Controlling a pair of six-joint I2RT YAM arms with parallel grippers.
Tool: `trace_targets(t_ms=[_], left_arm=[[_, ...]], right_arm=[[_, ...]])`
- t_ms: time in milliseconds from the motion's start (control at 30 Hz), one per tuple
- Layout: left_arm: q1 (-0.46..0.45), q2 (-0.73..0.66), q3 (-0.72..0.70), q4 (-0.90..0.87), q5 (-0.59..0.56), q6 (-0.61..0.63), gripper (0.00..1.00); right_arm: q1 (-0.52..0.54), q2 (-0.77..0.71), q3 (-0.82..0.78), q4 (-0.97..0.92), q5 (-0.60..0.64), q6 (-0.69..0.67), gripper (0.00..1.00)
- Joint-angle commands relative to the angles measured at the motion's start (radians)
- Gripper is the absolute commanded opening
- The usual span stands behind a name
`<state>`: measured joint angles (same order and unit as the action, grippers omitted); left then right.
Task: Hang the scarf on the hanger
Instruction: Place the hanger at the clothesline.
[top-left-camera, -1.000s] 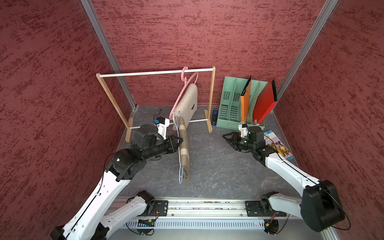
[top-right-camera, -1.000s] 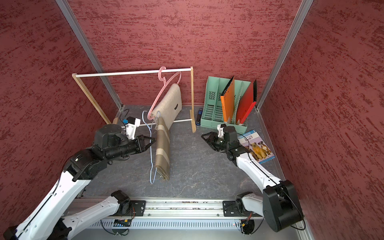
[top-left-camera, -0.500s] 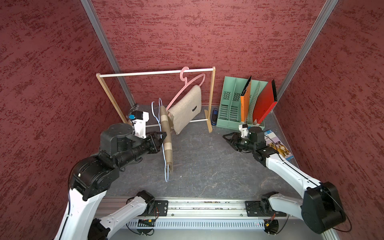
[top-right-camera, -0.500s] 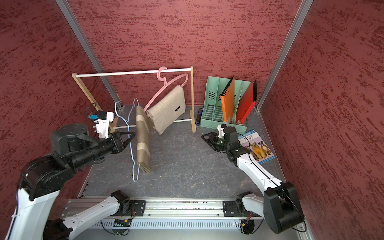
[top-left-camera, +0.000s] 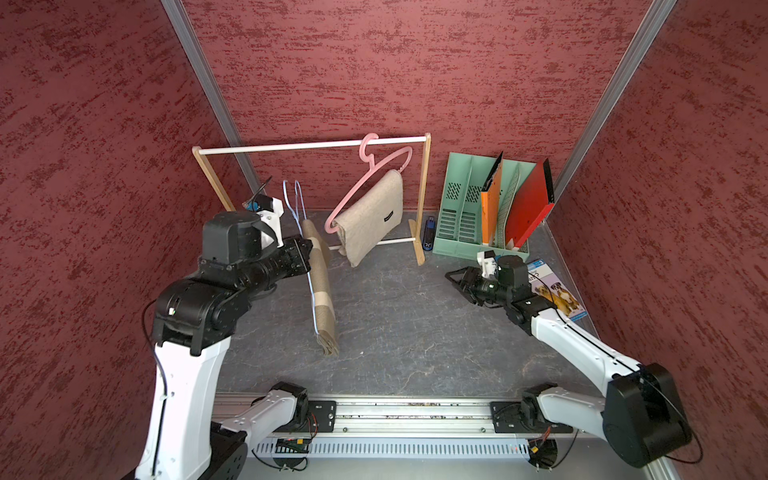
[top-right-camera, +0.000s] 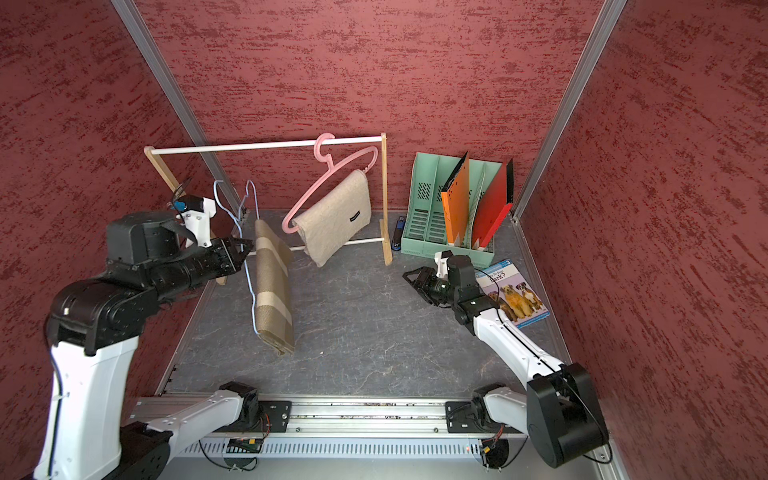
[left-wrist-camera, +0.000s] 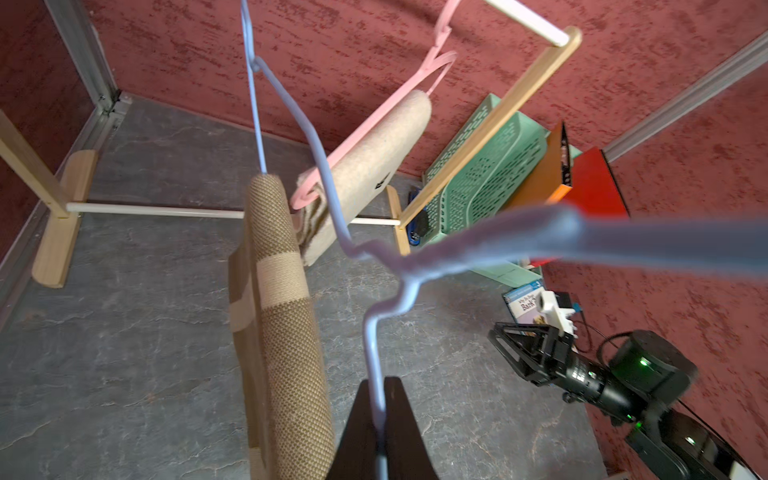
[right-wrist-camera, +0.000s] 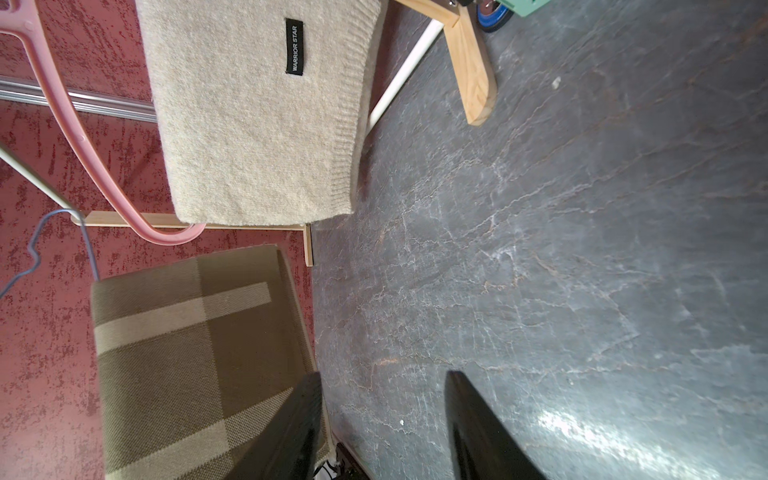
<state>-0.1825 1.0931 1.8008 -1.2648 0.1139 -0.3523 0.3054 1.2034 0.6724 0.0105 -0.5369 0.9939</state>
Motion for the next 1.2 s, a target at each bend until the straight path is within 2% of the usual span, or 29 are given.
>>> trace_targets(t_ms=[0,167,333,500,767,967,1167], left_arm=[[0.092,-0.007,0.005,0.069,0.076,0.077,0.0],[0.276,0.035,-0.014,0.146,0.346,0.103,0.0],[0.38,0.149,0.046,0.16,0.571,0.148,0.0],[0.46,0.252,0.131,0.17,0.644,0.168,0.0],[0.481,0.425,0.266,0.16,0.632,0.209,0.0],[0.471,0.585,0.426,0.123,0.554,0.212,0.0],[0.409,0.707,0.535,0.097,0.418,0.209,0.0]], right_arm=[[-0.005,-0.014,-0.022,0.031,-0.006,-0.006,0.53],[-0.006,-0.002,-0.019,0.039,-0.014,-0.01,0.53],[-0.006,0.014,-0.011,0.048,-0.02,-0.007,0.53],[-0.006,0.038,0.003,0.056,-0.027,-0.012,0.53],[-0.007,0.099,0.007,0.105,-0.044,-0.005,0.53],[-0.007,0.129,0.004,0.13,-0.051,0.003,0.53],[-0.009,0.153,0.006,0.149,-0.055,0.004,0.53]])
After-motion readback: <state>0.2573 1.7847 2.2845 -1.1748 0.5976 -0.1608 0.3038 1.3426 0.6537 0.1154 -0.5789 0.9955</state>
